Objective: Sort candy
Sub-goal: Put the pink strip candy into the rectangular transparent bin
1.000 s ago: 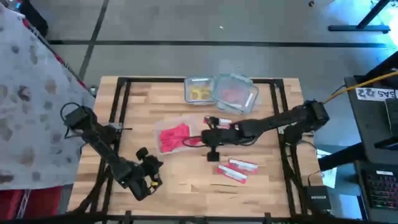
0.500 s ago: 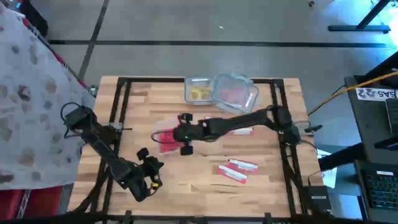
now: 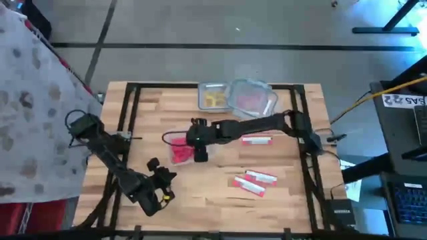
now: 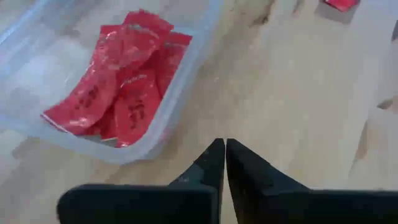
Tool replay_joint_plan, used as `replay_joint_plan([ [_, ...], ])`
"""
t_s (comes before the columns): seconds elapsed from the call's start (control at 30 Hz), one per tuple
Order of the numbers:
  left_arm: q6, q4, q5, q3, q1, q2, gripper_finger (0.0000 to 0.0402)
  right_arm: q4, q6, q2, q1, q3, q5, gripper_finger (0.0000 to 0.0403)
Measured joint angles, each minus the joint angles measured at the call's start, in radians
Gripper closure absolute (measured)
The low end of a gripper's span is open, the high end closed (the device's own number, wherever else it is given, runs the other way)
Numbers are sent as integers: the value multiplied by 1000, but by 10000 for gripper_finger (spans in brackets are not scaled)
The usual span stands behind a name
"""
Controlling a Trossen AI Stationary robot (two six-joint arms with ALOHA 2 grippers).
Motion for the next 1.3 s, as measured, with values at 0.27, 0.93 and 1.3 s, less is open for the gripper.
replay_joint_plan([
  [0.27, -42, 2, -53, 0, -36, 0, 402, -286, -13, -160, 36, -6, 33, 217],
  [0.93, -80, 3, -184, 0, -83, 0, 402, -141, 227, -700, 59, -740, 128, 217],
  [1.3, -80, 7, -184, 0, -83, 0, 402, -25, 324, -738, 21, -1060, 82, 217],
])
